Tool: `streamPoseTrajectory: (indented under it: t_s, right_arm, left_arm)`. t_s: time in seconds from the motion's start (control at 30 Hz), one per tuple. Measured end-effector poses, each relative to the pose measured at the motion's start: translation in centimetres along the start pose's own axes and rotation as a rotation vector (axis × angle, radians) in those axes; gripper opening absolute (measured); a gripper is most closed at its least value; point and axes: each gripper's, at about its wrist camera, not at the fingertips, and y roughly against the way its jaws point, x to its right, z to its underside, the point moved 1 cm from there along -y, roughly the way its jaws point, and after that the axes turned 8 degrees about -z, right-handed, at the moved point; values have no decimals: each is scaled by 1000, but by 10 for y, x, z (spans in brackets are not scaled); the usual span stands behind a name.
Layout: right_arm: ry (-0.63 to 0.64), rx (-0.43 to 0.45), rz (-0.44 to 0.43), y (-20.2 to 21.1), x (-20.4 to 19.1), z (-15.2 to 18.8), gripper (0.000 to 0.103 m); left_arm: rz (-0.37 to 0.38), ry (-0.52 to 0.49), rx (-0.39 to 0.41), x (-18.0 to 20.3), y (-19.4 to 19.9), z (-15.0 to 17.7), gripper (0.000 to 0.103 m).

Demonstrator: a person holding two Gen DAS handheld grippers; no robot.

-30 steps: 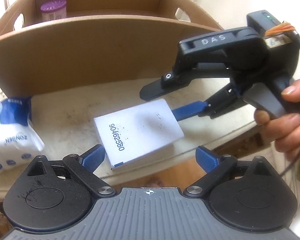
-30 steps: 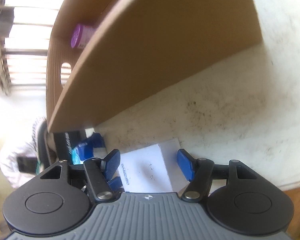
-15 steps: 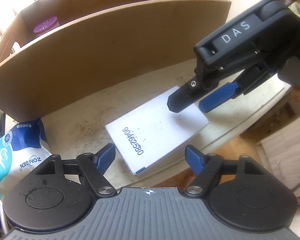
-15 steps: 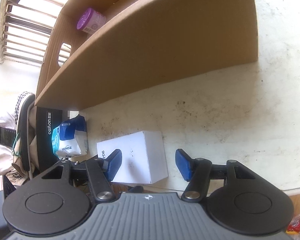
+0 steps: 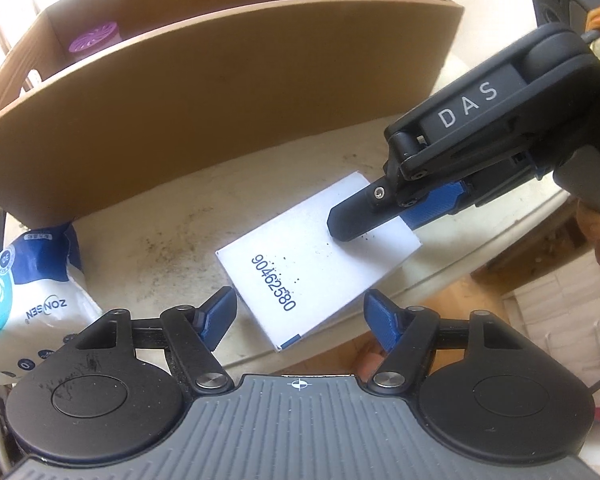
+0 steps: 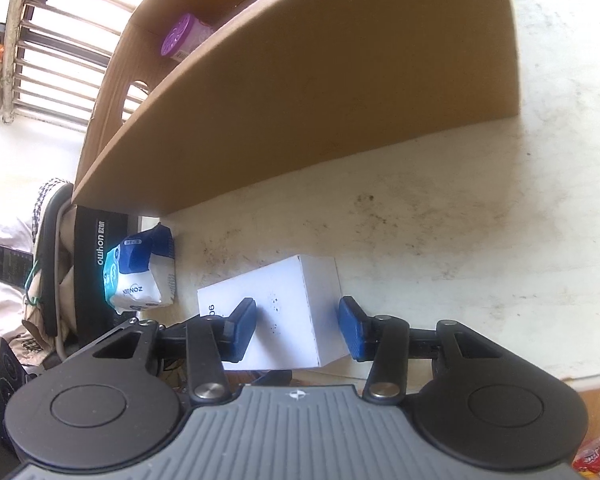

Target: Organize objects

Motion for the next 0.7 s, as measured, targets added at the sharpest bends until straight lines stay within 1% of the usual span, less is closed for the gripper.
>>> streamPoseTrajectory:
  t_s: [0.27, 0.47, 0.7]
  right_arm:
    - [-3, 17, 0, 1, 4, 1, 49]
    - [-3, 29, -1, 1, 4, 2, 49]
    - [11, 33, 4, 0, 2, 2, 52]
  left_arm:
    - [-11, -21, -16, 2, -4, -2, 70]
    - [-5, -9, -36, 0, -10, -2, 70]
    - [-10, -5, -29, 0, -11, -1, 71]
